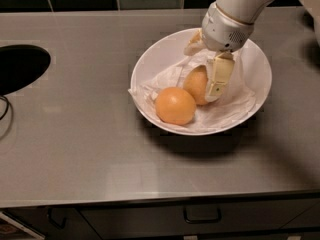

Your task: Pick orange from white bowl

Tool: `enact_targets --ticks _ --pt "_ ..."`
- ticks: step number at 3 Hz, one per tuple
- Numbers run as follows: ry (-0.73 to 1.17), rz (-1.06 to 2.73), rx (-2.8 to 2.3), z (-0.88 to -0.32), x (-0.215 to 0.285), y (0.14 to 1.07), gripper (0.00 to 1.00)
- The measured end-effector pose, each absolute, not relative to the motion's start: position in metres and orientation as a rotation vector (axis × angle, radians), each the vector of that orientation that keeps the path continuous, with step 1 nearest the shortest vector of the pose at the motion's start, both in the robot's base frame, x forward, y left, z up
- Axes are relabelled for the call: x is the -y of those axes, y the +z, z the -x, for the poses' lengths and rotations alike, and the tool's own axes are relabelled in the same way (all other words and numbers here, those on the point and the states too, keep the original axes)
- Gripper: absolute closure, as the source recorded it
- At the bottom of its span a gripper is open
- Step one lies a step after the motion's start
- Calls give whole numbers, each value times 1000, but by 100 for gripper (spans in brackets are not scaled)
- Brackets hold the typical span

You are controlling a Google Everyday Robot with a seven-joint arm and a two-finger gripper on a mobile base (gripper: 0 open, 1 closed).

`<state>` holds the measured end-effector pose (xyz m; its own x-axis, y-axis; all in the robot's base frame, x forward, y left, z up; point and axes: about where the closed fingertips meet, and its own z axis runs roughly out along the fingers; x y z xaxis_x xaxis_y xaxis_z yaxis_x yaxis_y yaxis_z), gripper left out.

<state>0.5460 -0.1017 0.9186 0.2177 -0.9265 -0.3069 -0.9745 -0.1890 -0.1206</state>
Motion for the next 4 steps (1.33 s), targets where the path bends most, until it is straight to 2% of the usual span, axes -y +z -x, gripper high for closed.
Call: enact_targets --ticks 4 --pt "260 2195 -1830 -551 113 896 21"
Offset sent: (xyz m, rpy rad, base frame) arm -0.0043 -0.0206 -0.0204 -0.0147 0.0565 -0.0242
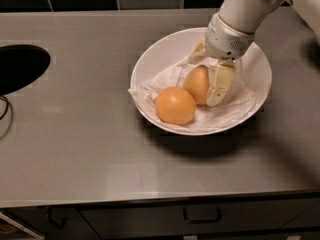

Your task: Pick orange from white bowl

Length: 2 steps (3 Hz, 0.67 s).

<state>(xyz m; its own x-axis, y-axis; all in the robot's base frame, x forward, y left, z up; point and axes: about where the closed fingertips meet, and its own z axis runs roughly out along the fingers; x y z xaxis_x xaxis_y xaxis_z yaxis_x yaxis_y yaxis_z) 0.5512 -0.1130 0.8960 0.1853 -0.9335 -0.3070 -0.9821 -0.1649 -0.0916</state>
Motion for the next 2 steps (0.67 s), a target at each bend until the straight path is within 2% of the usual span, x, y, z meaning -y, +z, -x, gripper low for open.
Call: enact_targets --ticks 2 --pt "256 2210 -1831 -553 112 887 24"
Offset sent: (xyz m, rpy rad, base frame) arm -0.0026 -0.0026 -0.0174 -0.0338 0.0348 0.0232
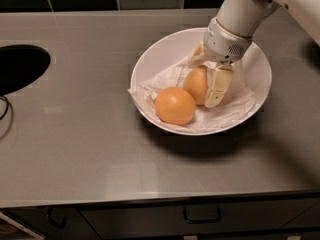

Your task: Pick orange from white bowl

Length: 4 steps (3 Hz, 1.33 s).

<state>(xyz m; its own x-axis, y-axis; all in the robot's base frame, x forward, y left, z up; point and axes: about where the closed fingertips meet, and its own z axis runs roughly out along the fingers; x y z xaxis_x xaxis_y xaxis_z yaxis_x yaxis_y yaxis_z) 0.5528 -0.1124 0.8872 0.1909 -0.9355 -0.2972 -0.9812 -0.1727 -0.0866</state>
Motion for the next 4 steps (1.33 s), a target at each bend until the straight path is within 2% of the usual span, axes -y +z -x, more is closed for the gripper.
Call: enact_targets --ticks 3,4 --pt "263 2231 -1823 -558 109 876 25" --pt "192 2230 -1755 -563 100 902 22"
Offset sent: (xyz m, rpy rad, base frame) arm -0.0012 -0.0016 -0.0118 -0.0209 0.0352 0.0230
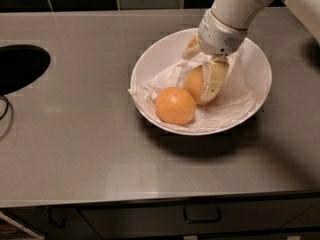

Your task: Pick orange from white bowl

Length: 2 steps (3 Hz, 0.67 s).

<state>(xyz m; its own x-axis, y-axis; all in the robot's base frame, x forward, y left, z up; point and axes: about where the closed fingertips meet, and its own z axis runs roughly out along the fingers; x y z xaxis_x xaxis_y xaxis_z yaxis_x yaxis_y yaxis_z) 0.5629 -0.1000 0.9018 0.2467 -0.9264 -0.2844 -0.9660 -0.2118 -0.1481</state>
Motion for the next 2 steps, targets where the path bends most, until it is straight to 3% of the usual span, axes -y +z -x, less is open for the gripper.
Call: enact_targets --ticks 1,2 --pt "192 2230 -1755 -563 100 902 23" --pt "192 2230 -1755 -563 100 902 36"
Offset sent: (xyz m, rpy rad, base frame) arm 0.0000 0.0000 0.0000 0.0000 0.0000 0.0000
